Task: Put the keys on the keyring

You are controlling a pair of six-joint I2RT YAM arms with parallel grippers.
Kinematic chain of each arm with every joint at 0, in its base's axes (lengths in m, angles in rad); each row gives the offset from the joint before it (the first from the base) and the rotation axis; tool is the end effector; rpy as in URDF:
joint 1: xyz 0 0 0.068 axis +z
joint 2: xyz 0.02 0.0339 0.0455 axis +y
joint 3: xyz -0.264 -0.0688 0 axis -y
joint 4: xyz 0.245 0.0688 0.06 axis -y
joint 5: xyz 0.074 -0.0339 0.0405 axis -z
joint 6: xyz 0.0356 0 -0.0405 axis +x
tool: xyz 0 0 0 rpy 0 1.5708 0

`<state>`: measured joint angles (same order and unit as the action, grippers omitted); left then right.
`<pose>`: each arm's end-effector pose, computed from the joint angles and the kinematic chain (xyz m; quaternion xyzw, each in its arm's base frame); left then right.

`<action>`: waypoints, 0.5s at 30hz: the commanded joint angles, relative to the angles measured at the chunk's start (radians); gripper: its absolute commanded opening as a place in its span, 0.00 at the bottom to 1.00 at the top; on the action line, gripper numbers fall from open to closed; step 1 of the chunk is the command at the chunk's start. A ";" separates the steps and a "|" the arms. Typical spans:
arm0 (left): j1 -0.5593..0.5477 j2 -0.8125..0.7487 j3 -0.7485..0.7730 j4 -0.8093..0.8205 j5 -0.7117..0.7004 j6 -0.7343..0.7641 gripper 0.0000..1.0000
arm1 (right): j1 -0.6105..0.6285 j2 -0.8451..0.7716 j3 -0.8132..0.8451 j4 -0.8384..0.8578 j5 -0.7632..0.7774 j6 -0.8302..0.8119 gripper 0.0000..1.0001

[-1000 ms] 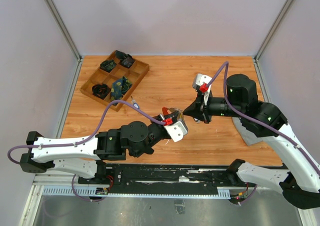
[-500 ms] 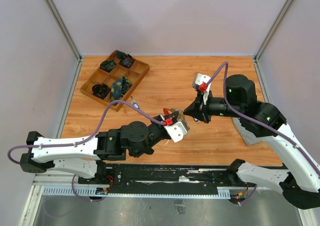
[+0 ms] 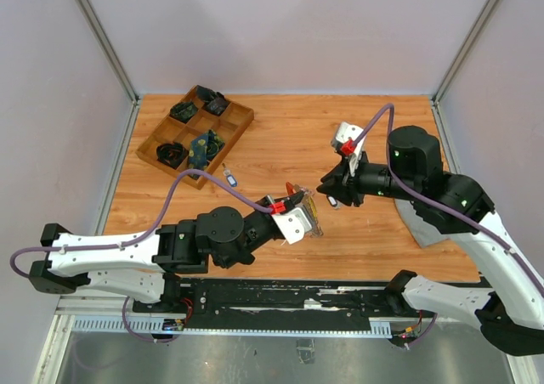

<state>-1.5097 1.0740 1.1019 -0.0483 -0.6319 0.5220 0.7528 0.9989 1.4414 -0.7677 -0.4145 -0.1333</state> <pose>0.0356 -0.2384 0.4103 0.4625 0.5426 -0.1199 0.6909 0.1171 0.1293 0.4606 -0.4492 0.6667 0.3332 0.4927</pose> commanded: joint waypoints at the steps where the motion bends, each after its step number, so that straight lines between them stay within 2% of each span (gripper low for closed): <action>1: -0.009 -0.045 0.033 0.042 0.039 -0.048 0.00 | 0.022 -0.034 0.027 -0.020 -0.005 -0.081 0.28; 9: -0.008 -0.108 -0.004 0.123 0.137 -0.205 0.00 | 0.023 -0.171 -0.074 0.163 -0.155 -0.149 0.48; 15: -0.009 -0.167 -0.064 0.244 0.195 -0.338 0.00 | 0.022 -0.187 -0.099 0.284 -0.289 -0.110 0.51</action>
<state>-1.5101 0.9531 1.0702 0.0425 -0.4992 0.3058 0.7528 0.8036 1.3617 -0.6106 -0.5812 -0.2481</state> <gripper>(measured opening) 0.011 0.512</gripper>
